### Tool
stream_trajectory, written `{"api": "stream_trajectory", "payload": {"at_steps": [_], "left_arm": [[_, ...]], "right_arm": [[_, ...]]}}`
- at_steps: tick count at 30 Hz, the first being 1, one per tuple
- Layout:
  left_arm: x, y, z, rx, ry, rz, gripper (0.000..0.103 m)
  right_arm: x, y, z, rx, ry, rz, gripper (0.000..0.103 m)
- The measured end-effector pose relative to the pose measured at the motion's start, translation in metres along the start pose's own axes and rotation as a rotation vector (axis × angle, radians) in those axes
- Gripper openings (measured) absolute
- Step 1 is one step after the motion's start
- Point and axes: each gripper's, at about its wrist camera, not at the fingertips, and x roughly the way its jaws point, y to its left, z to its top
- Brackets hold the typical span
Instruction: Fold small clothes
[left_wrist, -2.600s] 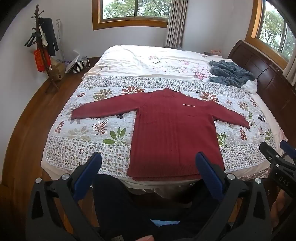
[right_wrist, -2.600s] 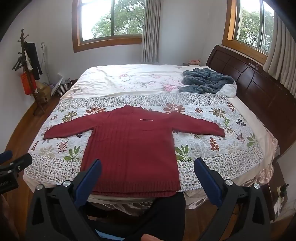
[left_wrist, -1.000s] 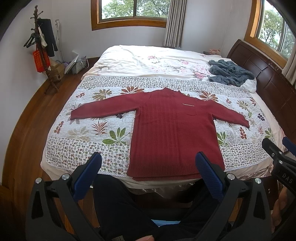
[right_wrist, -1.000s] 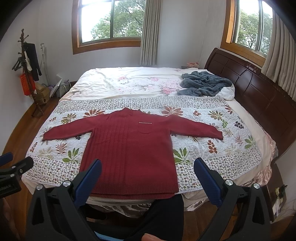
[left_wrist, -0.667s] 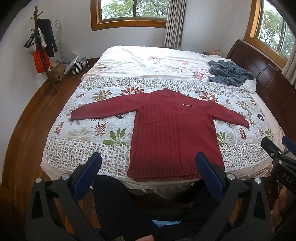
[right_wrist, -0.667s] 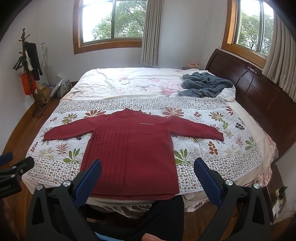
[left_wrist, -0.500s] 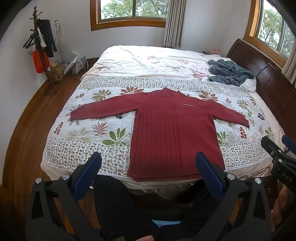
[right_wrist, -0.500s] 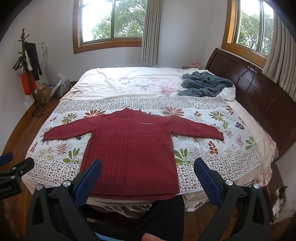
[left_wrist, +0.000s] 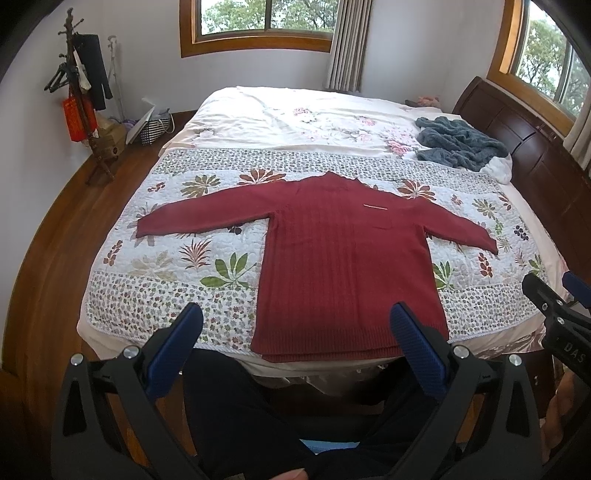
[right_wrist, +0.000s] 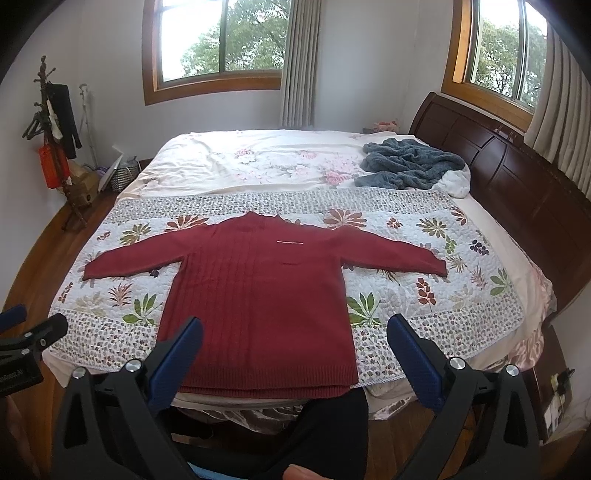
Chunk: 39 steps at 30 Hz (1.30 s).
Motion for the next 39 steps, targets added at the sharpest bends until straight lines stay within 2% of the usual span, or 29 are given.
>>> {"api": "stream_trajectory", "payload": {"at_steps": [4,6,8,10,12,14,16,19,22,25,26,27,29,31,35,39], "left_arm": [[0.013,-0.002,0.003,-0.003,-0.011,-0.019,0.1],[0.022,0.0,0.004,-0.01,-0.021,-0.069,0.1],[0.037,0.005,0.007,-0.02,-0.04,-0.168,0.1],[0.05,0.005,0.011,0.0,-0.075,-0.22,0.1],[0.062,-0.002,0.014,0.06,-0.118,-0.17,0.1],[0.074,-0.008,0.018,0.104,-0.127,-0.133,0.1],[0.092,-0.01,0.026,0.089,-0.086,-0.165,0.1],[0.119,-0.014,0.036,0.066,-0.04,-0.164,0.1],[0.138,-0.015,0.043,0.048,-0.034,-0.167,0.1],[0.155,-0.019,0.048,0.023,-0.024,-0.196,0.1],[0.159,-0.02,0.049,0.015,-0.022,-0.202,0.1],[0.163,-0.022,0.051,0.01,-0.022,-0.206,0.1],[0.171,-0.025,0.054,-0.006,-0.021,-0.218,0.1],[0.182,-0.028,0.056,-0.029,-0.023,-0.226,0.1],[0.202,-0.034,0.059,-0.084,0.002,-0.237,0.1],[0.22,-0.039,0.062,-0.114,0.031,-0.26,0.1]], "right_arm": [[0.009,-0.003,0.001,0.002,0.01,-0.01,0.099],[0.016,-0.005,0.002,-0.001,0.013,-0.017,0.099],[0.024,-0.008,0.003,-0.006,0.011,-0.029,0.099],[0.036,-0.013,0.002,-0.014,-0.027,-0.022,0.099],[0.06,-0.03,-0.001,-0.013,-0.072,0.057,0.099],[0.096,-0.054,-0.001,0.017,-0.025,0.058,0.099],[0.125,-0.08,0.0,0.062,0.02,0.05,0.099],[0.17,-0.138,0.0,0.199,0.05,0.067,0.099],[0.217,-0.208,-0.004,0.381,0.076,0.098,0.097],[0.271,-0.281,-0.016,0.6,0.133,0.13,0.08],[0.295,-0.314,-0.024,0.696,0.157,0.148,0.071],[0.307,-0.328,-0.026,0.745,0.173,0.151,0.063],[0.341,-0.374,-0.039,0.9,0.2,0.184,0.055],[0.365,-0.409,-0.049,1.024,0.186,0.205,0.054],[0.418,-0.476,-0.067,1.281,0.101,0.289,0.054],[0.456,-0.513,-0.074,1.438,0.046,0.311,0.054]]}}
